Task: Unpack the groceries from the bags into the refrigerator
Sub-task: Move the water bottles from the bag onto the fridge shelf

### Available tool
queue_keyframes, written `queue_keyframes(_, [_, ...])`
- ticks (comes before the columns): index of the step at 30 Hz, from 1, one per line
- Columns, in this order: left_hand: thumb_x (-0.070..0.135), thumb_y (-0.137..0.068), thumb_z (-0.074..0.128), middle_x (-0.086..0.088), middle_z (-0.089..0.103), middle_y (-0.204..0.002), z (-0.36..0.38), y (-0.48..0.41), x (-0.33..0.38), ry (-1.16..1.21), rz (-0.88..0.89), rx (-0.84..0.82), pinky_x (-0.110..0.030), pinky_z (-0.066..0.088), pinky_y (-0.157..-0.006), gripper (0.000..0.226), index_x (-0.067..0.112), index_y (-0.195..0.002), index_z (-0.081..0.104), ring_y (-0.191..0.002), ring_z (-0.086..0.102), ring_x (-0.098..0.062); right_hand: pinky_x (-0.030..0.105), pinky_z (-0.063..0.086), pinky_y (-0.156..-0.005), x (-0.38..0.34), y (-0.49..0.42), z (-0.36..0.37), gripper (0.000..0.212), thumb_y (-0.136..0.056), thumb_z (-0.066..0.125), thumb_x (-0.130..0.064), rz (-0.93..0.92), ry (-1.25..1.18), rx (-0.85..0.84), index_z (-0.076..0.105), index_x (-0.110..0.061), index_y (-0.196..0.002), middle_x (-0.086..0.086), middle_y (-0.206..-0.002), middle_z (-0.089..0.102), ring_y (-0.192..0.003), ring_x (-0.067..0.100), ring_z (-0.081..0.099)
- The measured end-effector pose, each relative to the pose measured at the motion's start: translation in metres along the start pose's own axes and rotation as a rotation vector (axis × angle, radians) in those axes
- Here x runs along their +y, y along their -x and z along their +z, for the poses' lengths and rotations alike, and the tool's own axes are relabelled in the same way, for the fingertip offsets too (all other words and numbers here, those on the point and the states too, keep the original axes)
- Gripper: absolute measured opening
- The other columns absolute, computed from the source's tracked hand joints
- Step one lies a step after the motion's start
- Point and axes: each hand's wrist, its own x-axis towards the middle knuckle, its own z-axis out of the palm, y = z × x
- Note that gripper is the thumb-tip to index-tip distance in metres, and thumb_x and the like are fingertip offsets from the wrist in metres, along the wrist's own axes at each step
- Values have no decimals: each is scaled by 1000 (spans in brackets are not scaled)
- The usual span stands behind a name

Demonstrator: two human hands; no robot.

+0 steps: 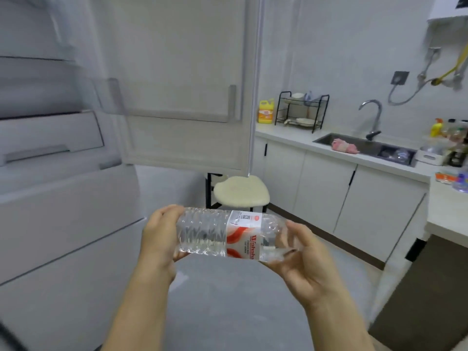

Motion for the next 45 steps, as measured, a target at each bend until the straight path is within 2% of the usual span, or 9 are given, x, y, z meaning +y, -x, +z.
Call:
queue_keyframes(6, [20, -83, 60, 2, 62, -92, -75, -69, 44, 53, 90, 149, -30, 48, -66, 15, 25, -97, 63, -79, 58, -18, 61, 51, -78, 59, -39, 85, 11, -88, 56, -12, 90, 129, -140, 56, -7, -98, 21, -103, 65, -94, 38, 65])
queue_keyframes(8, [19, -83, 60, 1, 62, -95, -95, -88, 57, 67, 121, 180, -27, 48, -63, 23, 23, -106, 62, -78, 57, -18, 58, 54, -73, 73, -49, 111, 14, -89, 55, -13, 122, 155, -206, 56, -7, -101, 20, -103, 65, -91, 39, 67])
queue_keyframes(13, [15, -83, 60, 3, 60, -81, -134, -128, 87, 119, 190, 286, -25, 46, -58, 12, 22, -93, 59, -63, 55, -12, 46, 57, -61, 103, -75, 169, 8, -90, 56, -14, 189, 136, -304, 51, -9, -94, 20, -105, 63, -84, 37, 70])
queue_keyframes(18, [22, -83, 60, 1, 64, -98, -156, -167, 110, 156, 257, 356, -28, 45, -64, 18, 24, -101, 60, -79, 58, -16, 43, 56, -54, 127, -105, 222, 21, -90, 53, -9, 171, 79, -315, 51, -6, -111, 19, -102, 60, -83, 39, 68])
queue_keyframes(26, [23, -93, 50, 3, 56, -115, -149, -242, 169, 174, 437, 399, -25, 47, -59, 38, 28, -131, 45, -80, 58, -8, 55, 55, -65, 133, -160, 307, 11, -90, 47, -1, 34, 40, -451, 44, -9, -84, 15, -92, 54, -82, 35, 64])
queue_keyframes(30, [23, -96, 46, 4, 48, -127, -140, -273, 198, 67, 502, 367, -27, 51, -64, 51, 33, -143, 29, -101, 58, -16, 54, 56, -65, 131, -188, 350, 15, -89, 50, 0, -41, 7, -514, 42, -11, -85, 10, -89, 51, -80, 31, 61])
queue_keyframes(36, [22, -94, 51, 3, 45, -127, -137, -325, 232, -129, 642, 486, -43, 48, -96, 36, 23, -130, 46, -118, 49, -19, 48, 59, -65, 143, -223, 407, 22, -89, 52, 2, -156, -22, -580, 42, -16, -84, 3, -116, 55, -97, 25, 62])
queue_keyframes(39, [23, -93, 52, 6, 48, -120, -140, -347, 247, -150, 713, 506, -44, 46, -98, 28, 25, -121, 51, -115, 54, -20, 45, 59, -67, 151, -237, 434, 23, -89, 54, 1, -230, -48, -635, 42, -18, -83, -5, -117, 55, -91, 12, 63])
queue_keyframes(45, [23, -92, 52, 9, 50, -120, -156, -380, 283, -196, 820, 516, -44, 49, -93, 16, 33, -104, 54, -107, 55, -13, 45, 59, -72, 168, -259, 486, 27, -88, 54, 3, -341, -89, -681, 42, -20, -83, -9, -119, 55, -101, 13, 62])
